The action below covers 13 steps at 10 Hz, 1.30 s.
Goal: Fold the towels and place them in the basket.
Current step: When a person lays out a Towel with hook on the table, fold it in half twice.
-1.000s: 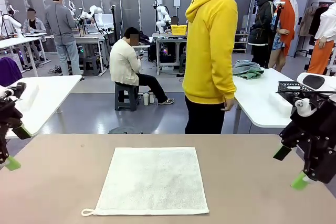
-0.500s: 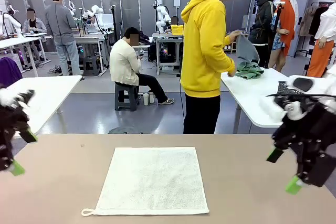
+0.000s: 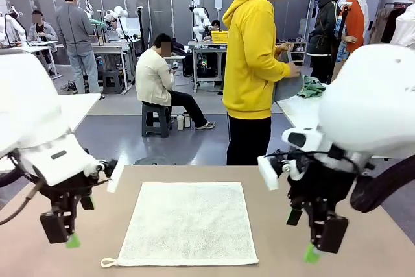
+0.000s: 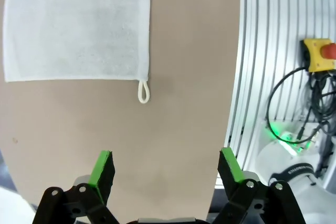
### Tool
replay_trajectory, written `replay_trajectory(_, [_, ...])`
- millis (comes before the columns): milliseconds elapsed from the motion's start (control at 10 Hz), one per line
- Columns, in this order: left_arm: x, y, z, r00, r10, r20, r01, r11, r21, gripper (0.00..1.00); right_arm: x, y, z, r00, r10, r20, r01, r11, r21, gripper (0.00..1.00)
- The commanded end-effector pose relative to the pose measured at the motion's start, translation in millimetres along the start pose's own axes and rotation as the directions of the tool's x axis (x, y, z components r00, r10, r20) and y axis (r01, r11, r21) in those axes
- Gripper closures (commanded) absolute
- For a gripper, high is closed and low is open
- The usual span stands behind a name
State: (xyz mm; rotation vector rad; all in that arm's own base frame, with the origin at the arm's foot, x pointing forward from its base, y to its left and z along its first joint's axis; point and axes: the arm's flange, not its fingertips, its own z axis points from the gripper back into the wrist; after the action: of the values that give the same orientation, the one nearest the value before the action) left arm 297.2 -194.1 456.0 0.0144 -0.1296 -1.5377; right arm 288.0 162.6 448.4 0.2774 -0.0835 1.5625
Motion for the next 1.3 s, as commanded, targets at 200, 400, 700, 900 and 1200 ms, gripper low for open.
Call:
replay_trajectory(200, [15.5,20.3,-33.7,0.999,-0.049,0.017,0.05,0.998,-0.035,0.0,20.5,-20.6,-45.3,0.999,0.019,-0.043,-0.019,1.0,-0.006,0.0])
replay_trajectory(400, [21.6,32.0,-52.2,0.998,-0.055,0.032,0.057,0.997,-0.042,0.0,30.5,-34.6,-64.6,0.998,0.015,-0.061,-0.016,1.0,-0.014,0.0])
replay_trajectory(700, [37.6,50.0,-84.1,0.999,-0.017,0.035,0.019,0.998,-0.065,0.0,43.9,-51.6,-98.4,0.996,0.006,-0.086,-0.007,1.0,-0.009,0.0])
replay_trajectory(900, [40.5,55.1,-100.3,0.999,0.016,0.031,-0.013,0.996,-0.091,0.0,47.0,-53.7,-110.7,0.997,0.006,-0.078,-0.007,1.0,-0.015,0.0])
replay_trajectory(1200, [41.7,65.0,-124.5,0.999,0.048,0.009,-0.046,0.99,-0.13,0.0,51.7,-70.5,-129.4,0.996,0.002,-0.088,-0.001,1.0,0.01,0.0])
